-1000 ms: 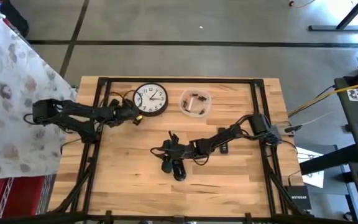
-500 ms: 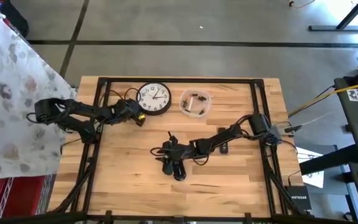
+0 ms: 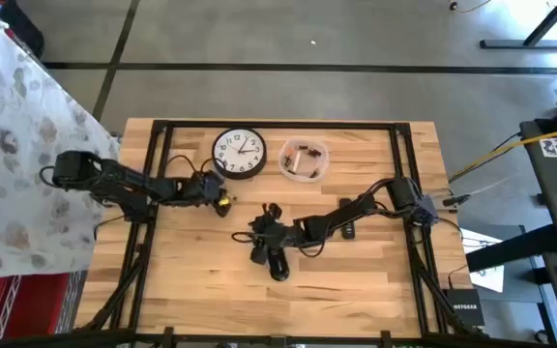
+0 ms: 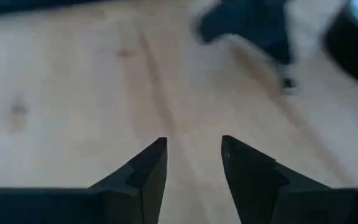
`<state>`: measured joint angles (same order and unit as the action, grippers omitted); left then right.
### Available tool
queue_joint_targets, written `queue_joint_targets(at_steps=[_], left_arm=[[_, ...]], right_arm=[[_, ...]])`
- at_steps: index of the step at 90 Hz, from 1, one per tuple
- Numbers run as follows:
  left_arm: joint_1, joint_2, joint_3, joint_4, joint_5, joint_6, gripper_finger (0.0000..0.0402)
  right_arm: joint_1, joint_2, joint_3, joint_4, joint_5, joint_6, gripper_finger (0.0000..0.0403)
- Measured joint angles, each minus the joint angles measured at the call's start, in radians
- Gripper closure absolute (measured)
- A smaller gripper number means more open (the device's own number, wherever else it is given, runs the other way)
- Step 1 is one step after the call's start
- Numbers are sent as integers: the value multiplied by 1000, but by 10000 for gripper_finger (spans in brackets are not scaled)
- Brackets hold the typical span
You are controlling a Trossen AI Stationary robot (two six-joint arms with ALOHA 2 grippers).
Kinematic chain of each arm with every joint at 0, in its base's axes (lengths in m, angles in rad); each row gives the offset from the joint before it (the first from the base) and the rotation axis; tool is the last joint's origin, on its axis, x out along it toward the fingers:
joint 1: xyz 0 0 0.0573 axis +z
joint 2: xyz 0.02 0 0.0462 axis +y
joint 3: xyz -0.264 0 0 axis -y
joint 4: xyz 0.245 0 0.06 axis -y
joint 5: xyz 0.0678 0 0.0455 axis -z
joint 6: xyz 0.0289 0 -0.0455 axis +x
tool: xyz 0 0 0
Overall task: Insert battery
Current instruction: Insert the silver battery into the computer mouse
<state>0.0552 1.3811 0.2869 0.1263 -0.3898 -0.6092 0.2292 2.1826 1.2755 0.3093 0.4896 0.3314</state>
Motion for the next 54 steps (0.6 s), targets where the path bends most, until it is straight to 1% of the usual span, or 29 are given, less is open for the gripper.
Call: queue_joint_targets(at_steps=[4,19,30,38,48,54], left_arm=[[-16,0,0,-2,-13,-14,400],[-53,2,-2,0,-40,-30,400],[-67,2,-4,21,-47,-40,400],[-72,3,-4,29,-48,-39,400],[-72,3,-4,32,-48,-38,400],[-72,3,-4,31,-50,-38,400]], right_arm=[[-7,0,0,1,15,1,265],[-56,3,0,5,10,-13,265],[-93,34,1,55,-57,-76,265],[-109,60,7,80,-72,-119,265],[-131,96,52,78,-94,-154,265],[-149,118,81,82,-140,-160,265]])
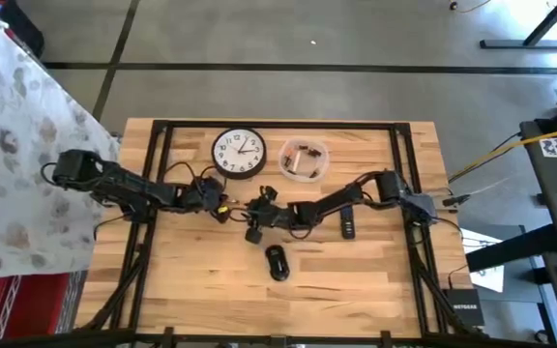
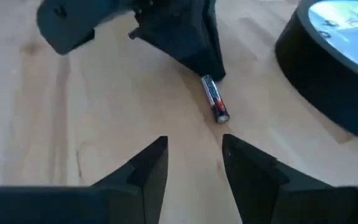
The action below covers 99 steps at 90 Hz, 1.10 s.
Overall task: Insert battery
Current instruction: Insert the silver battery into the computer mouse
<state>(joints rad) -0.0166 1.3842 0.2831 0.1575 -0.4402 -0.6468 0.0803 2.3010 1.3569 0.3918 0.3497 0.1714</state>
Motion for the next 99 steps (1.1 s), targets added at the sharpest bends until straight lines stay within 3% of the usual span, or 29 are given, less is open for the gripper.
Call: queue_joint_targets(at_steps=[28,58,99], left_arm=[[0,0,2,-13,-5,8,400],[0,0,1,-3,-12,25,400],[0,-1,1,9,-30,-1,400]], right_arm=[[-74,52,70,-57,-71,-44,262],[-105,59,69,-39,-168,-70,211],[-114,118,79,78,-243,-40,348]])
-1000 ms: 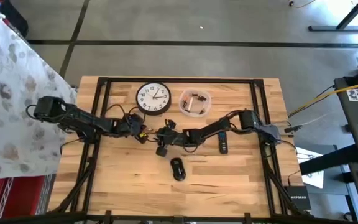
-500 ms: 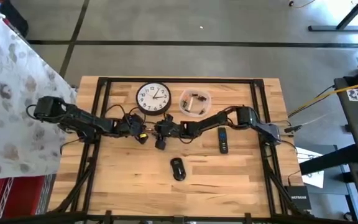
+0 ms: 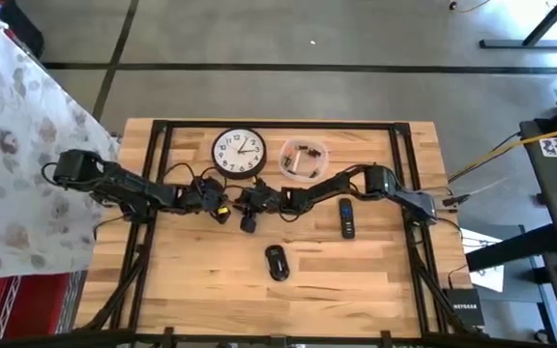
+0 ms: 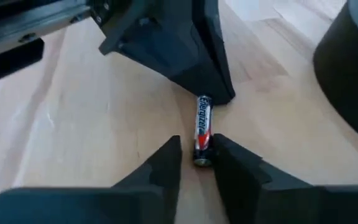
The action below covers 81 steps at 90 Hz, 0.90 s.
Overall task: Insert battery
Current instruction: Insert the silver battery into the computer mouse
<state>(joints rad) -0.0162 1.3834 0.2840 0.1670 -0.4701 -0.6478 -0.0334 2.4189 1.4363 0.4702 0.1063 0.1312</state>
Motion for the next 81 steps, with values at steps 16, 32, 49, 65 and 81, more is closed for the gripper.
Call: queue_joint_targets(at_steps=[16,32,49,65,81], left_arm=[[0,0,0,2,-3,-8,400],[0,0,0,0,-6,3,400],[0,0,0,-1,-12,27,400],[0,-1,2,-16,-13,29,400],[-9,-1,2,-17,-10,52,400]], right_arm=[[3,1,6,-9,22,4,392],[22,2,6,-3,70,22,396],[51,3,6,-3,117,18,399],[67,-8,6,-52,132,20,401],[84,-65,6,-224,100,17,401]])
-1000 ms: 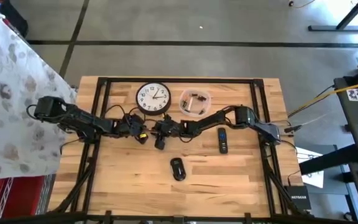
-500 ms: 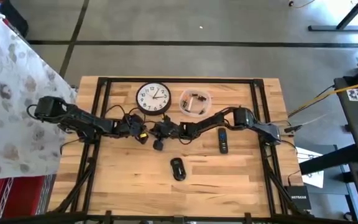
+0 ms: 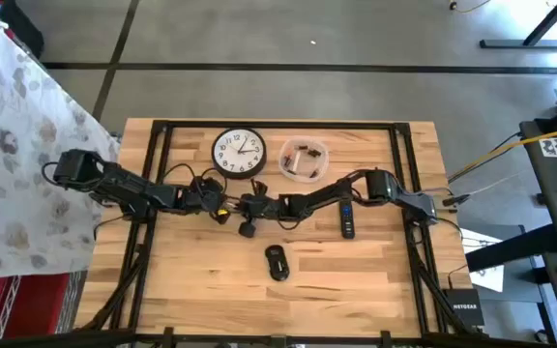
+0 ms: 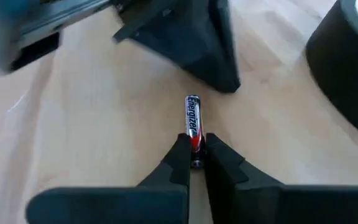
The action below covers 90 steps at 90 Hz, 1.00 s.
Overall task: Insert battery
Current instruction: Insert the silver battery into the computer mouse
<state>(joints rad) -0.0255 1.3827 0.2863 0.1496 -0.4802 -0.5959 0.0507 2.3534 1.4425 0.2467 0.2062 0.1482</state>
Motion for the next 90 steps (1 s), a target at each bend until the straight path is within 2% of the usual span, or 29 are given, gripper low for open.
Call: queue_joint_targets(at_steps=[11,22,40,63,74,90], left_arm=[[-28,0,-4,39,31,53,400],[-58,3,-4,106,63,68,400],[-58,9,-4,146,171,73,400],[-78,107,-2,258,161,27,400],[-96,152,-1,325,159,25,400],[-118,200,2,382,156,-7,400]], right_arm=[[0,-32,0,-108,-63,-1,383],[-2,-32,0,-111,-112,-48,361],[1,-32,-1,-109,-99,-41,360],[-18,-43,-2,-118,-122,-52,354],[-28,-74,-4,-177,-105,-78,323],[-35,-142,-8,-331,19,-112,259]])
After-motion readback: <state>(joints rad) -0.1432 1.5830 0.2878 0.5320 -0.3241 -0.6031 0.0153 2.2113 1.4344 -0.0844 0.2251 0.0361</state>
